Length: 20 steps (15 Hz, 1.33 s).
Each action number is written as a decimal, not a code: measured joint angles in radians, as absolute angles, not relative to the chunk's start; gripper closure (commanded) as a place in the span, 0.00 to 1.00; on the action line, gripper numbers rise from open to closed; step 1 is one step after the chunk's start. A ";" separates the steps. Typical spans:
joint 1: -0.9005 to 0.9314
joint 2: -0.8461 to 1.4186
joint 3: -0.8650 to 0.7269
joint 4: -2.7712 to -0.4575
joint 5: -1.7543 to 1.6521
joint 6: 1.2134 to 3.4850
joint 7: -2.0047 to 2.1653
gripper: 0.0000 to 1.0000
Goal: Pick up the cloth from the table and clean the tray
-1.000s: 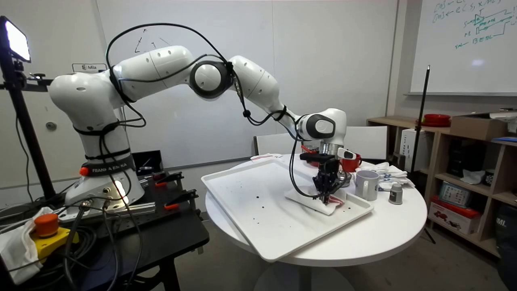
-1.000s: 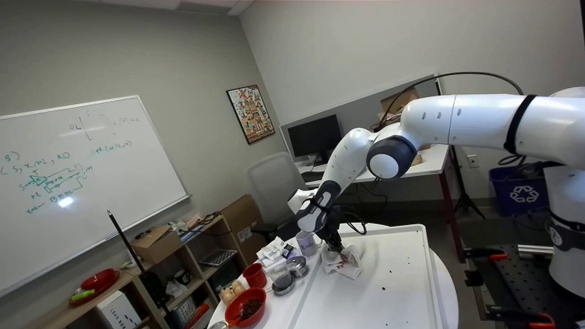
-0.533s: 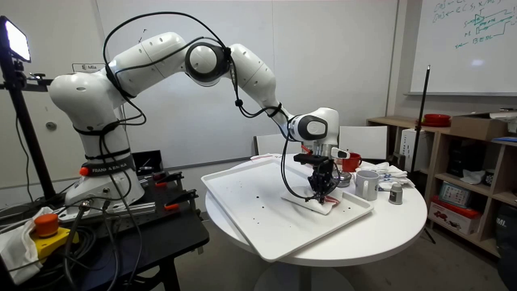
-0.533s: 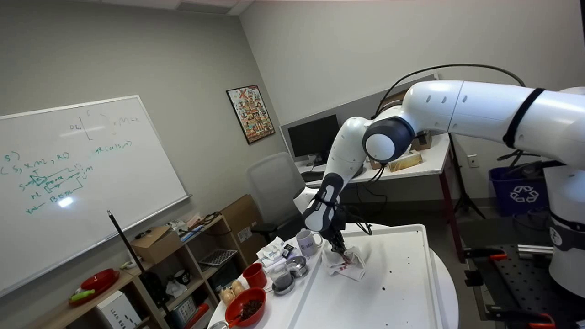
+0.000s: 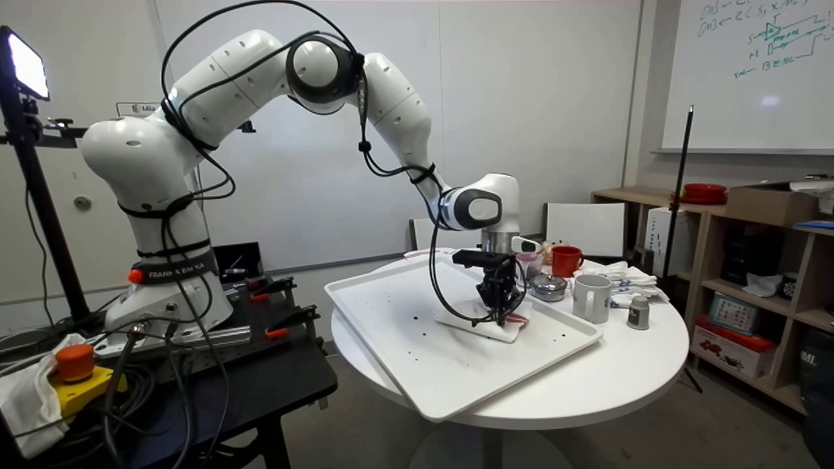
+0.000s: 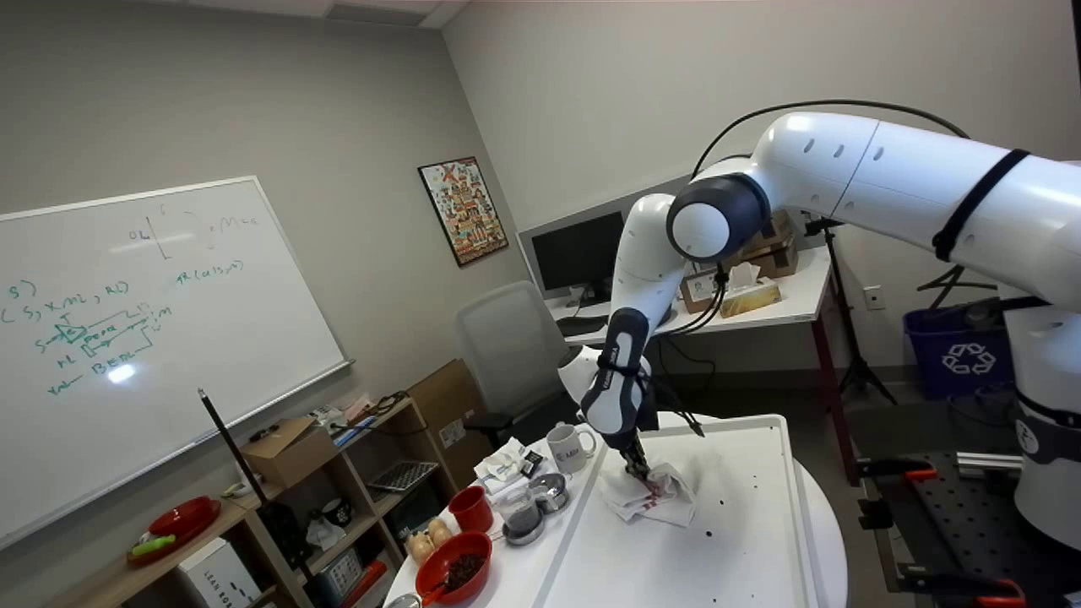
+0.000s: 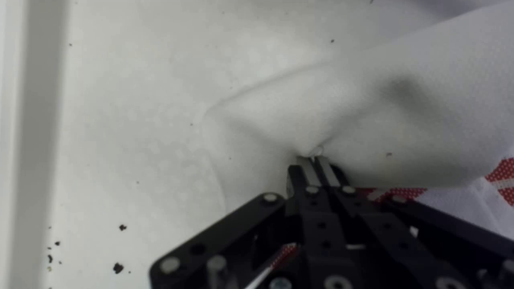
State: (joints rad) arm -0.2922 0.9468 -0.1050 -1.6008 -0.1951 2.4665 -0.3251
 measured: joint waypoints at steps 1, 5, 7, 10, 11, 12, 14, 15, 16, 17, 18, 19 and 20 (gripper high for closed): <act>-0.283 0.926 -0.106 -1.647 -0.204 2.502 -0.325 0.99; -0.232 0.839 -0.111 -1.839 -0.227 2.627 -0.318 0.99; -0.201 0.800 -0.115 -1.924 -0.237 2.670 -0.310 0.99; -0.153 0.756 -0.125 -2.024 -0.253 2.714 -0.294 0.99; -0.139 0.745 -0.128 -2.050 -0.259 2.725 -0.290 0.99; -0.124 0.733 -0.131 -2.076 -0.266 2.734 -0.285 0.99; -0.096 0.716 -0.138 -2.117 -0.282 2.748 -0.275 0.99; -0.080 0.708 -0.141 -2.134 -0.291 2.750 -0.272 0.99; -0.065 0.702 -0.146 -2.149 -0.303 2.753 -0.268 0.99; -0.051 0.698 -0.149 -2.162 -0.314 2.755 -0.265 0.99; -0.039 0.693 -0.151 -2.172 -0.323 2.756 -0.264 0.99; -0.028 0.689 -0.151 -2.181 -0.331 2.756 -0.263 0.99; -0.020 0.685 -0.149 -2.189 -0.339 2.756 -0.264 0.99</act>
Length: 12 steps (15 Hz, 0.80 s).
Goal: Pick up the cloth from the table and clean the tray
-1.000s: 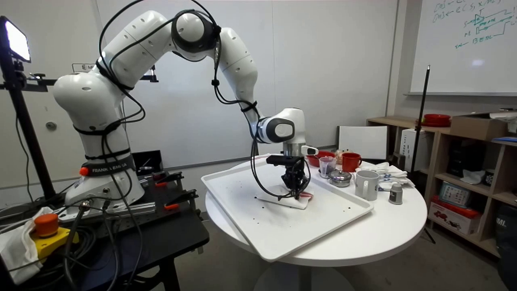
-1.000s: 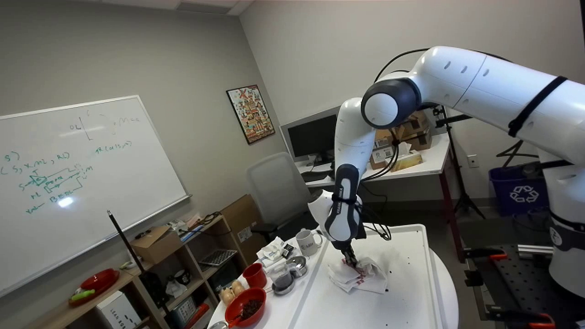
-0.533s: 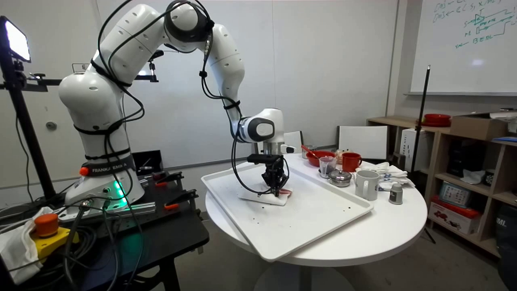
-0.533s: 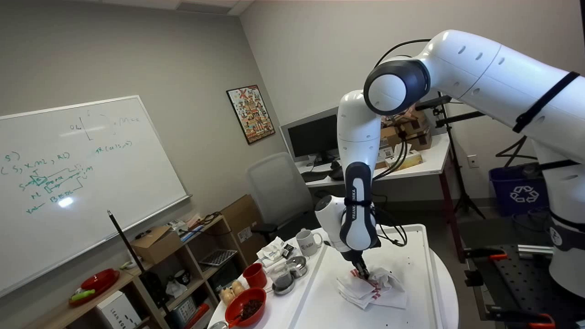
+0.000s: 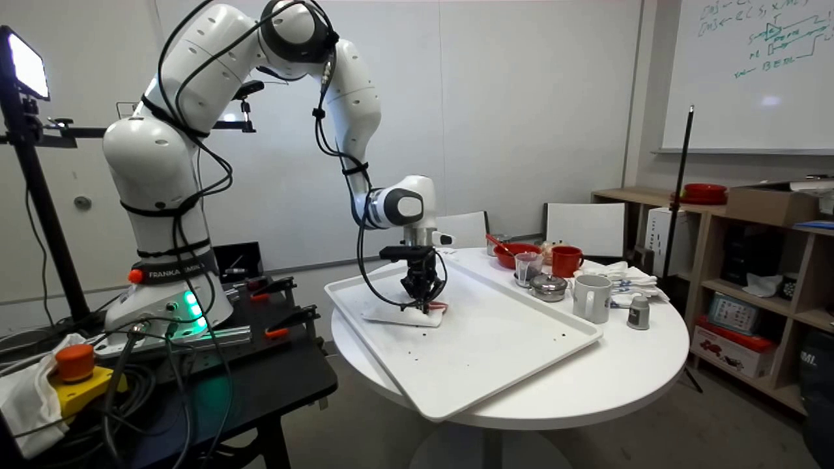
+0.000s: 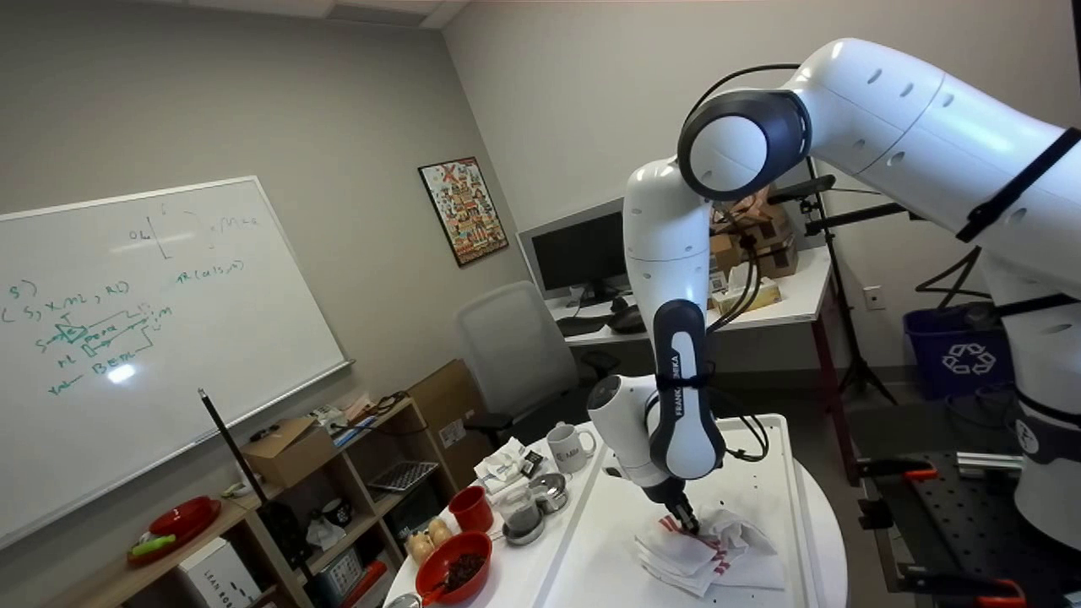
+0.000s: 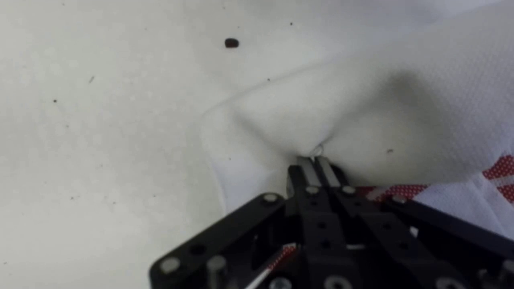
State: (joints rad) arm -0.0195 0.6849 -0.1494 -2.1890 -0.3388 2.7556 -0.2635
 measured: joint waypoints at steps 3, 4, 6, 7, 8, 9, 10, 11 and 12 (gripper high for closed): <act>0.001 0.677 -0.142 -2.204 -0.355 2.754 -0.265 0.99; 0.007 0.675 -0.139 -2.208 -0.359 2.754 -0.265 0.99; 0.021 0.672 -0.132 -2.215 -0.368 2.754 -0.265 0.99; 0.030 0.670 -0.131 -2.217 -0.375 2.754 -0.265 0.99; 0.040 0.669 -0.131 -2.220 -0.382 2.754 -0.265 0.99; 0.050 0.668 -0.130 -2.223 -0.387 2.754 -0.265 0.99; 0.061 0.667 -0.130 -2.225 -0.393 2.754 -0.264 0.99; 0.072 0.666 -0.130 -2.227 -0.399 2.753 -0.263 0.99; 0.084 0.666 -0.131 -2.228 -0.406 2.751 -0.261 0.99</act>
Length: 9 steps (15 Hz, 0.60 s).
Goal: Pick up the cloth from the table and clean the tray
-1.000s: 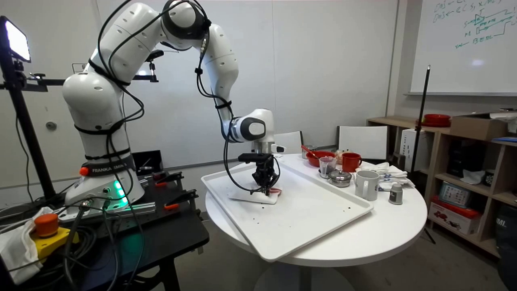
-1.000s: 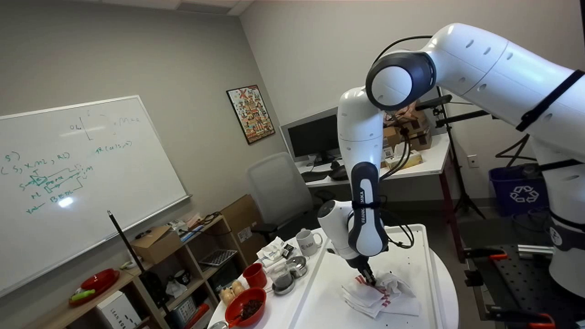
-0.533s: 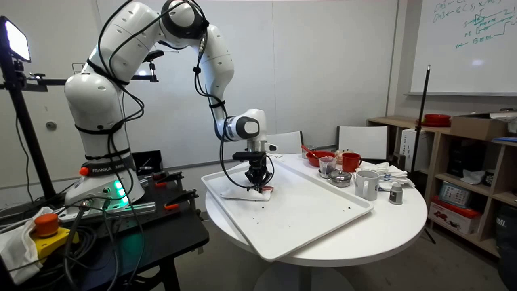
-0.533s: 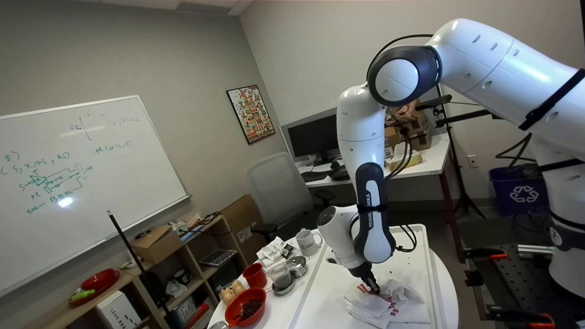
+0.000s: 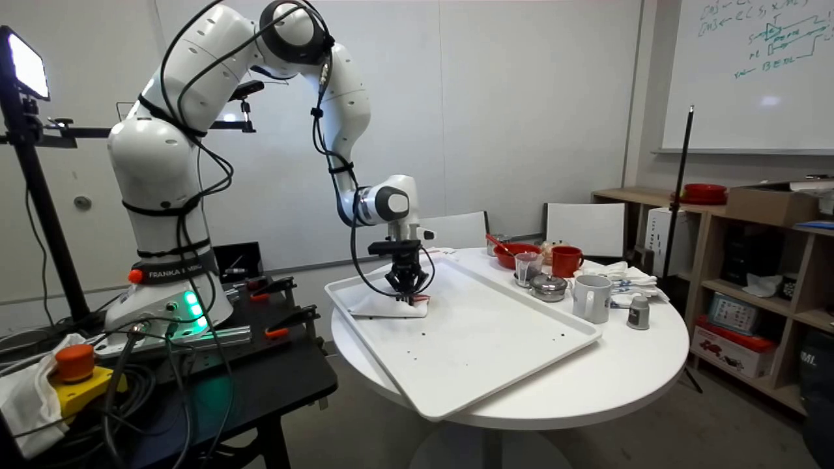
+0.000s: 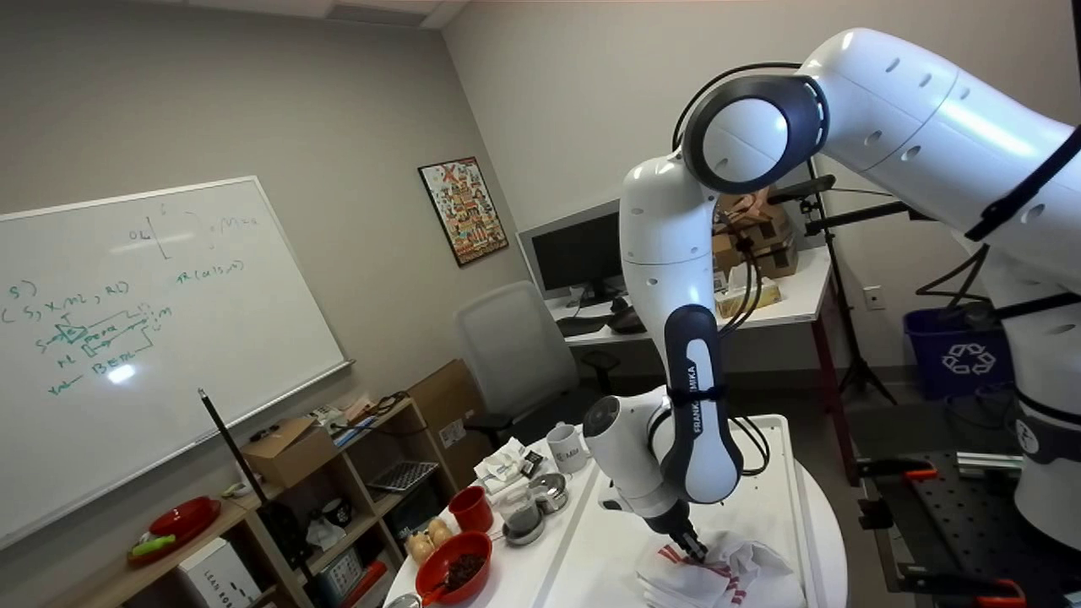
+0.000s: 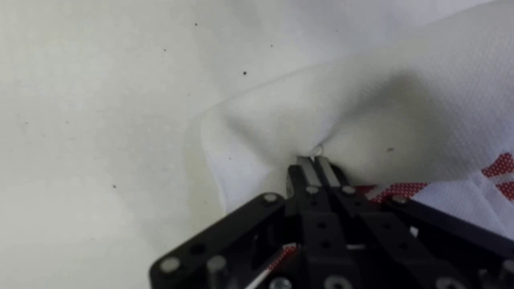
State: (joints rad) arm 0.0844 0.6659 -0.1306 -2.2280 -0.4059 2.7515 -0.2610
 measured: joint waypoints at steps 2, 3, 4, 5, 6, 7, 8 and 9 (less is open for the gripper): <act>0.112 0.664 -0.131 -2.231 -0.422 2.749 -0.253 0.99; 0.127 0.664 -0.131 -2.233 -0.429 2.746 -0.249 0.99; 0.142 0.663 -0.131 -2.233 -0.436 2.742 -0.242 0.99; 0.159 0.663 -0.131 -2.234 -0.441 2.737 -0.234 0.99; 0.175 0.663 -0.131 -2.233 -0.446 2.731 -0.226 0.99; 0.193 0.663 -0.130 -2.233 -0.453 2.724 -0.214 0.99; 0.210 0.663 -0.130 -2.233 -0.461 2.717 -0.203 0.99; 0.226 0.663 -0.130 -2.232 -0.468 2.711 -0.191 0.99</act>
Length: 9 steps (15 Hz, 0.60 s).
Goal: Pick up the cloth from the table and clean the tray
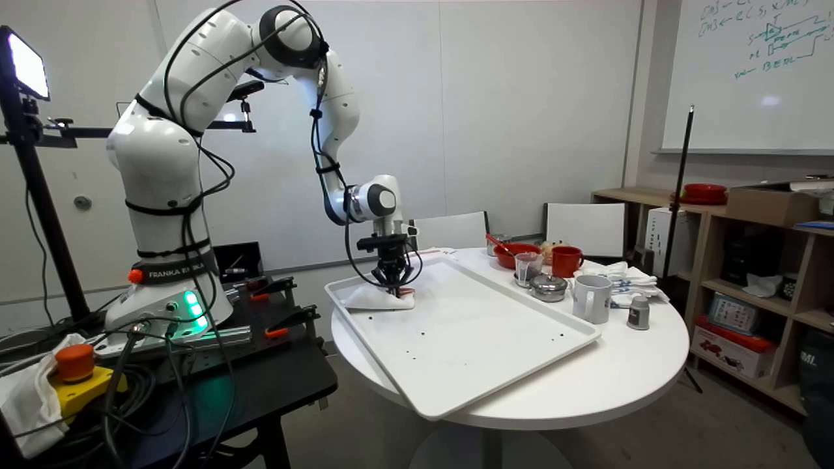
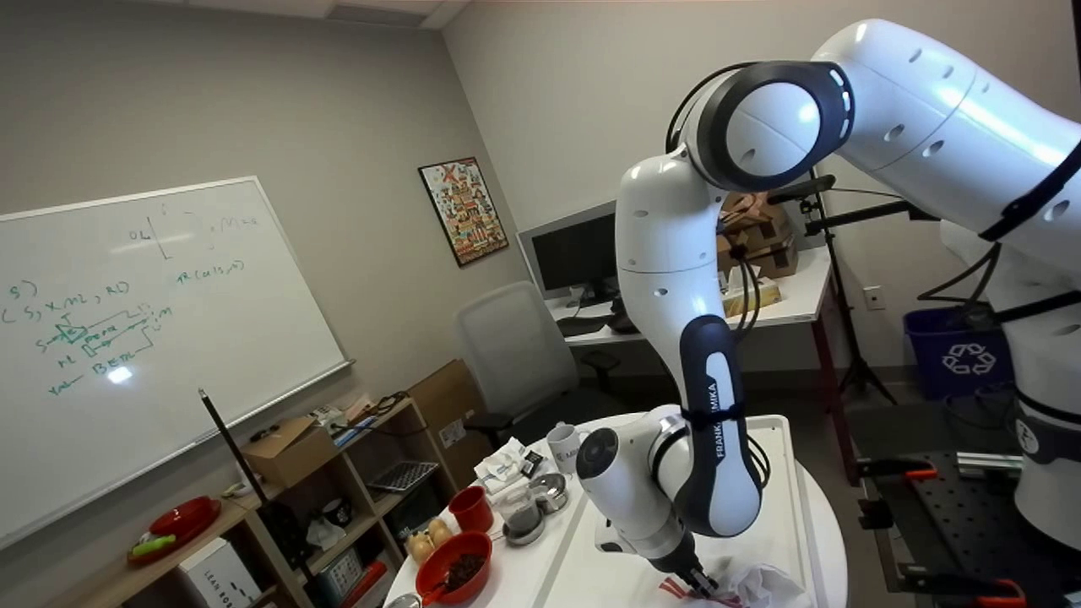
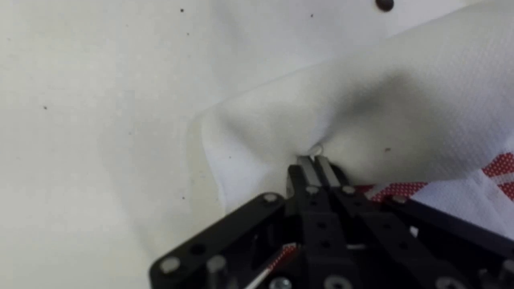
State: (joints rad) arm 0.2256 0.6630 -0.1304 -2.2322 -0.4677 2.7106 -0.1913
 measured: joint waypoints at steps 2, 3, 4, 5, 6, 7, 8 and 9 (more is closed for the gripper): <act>0.256 0.664 -0.130 -2.231 -0.483 2.698 -0.166 0.99; 0.269 0.664 -0.131 -2.230 -0.493 2.694 -0.152 0.99; 0.280 0.664 -0.131 -2.230 -0.504 2.691 -0.137 0.99; 0.290 0.665 -0.132 -2.229 -0.515 2.690 -0.126 0.99; 0.298 0.665 -0.133 -2.229 -0.526 2.689 -0.116 0.99; 0.304 0.665 -0.133 -2.229 -0.536 2.689 -0.110 0.99; 0.309 0.665 -0.132 -2.229 -0.545 2.689 -0.105 0.99; 0.312 0.665 -0.132 -2.229 -0.554 2.690 -0.102 0.99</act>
State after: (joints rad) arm 0.3123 0.6648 -0.1318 -2.2295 -0.5540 2.6903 -0.1018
